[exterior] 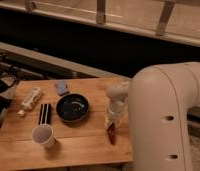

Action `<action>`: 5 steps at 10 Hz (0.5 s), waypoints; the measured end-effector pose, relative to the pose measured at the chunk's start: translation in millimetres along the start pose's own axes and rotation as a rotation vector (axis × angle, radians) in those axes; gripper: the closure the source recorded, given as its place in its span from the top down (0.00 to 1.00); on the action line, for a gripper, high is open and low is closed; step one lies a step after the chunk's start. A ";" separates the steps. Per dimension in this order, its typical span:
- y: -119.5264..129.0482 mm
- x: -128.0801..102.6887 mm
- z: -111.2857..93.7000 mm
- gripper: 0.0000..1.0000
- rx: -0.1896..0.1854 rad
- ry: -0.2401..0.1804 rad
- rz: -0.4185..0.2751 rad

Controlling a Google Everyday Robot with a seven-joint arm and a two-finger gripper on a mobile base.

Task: Place the pepper in the ceramic bowl

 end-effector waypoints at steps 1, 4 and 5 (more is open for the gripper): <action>-2.1 1.8 -1.5 0.00 0.002 -0.003 0.001; 8.7 11.7 -32.4 0.00 -0.008 -0.105 -0.057; 13.5 15.1 -53.9 0.00 -0.008 -0.151 -0.078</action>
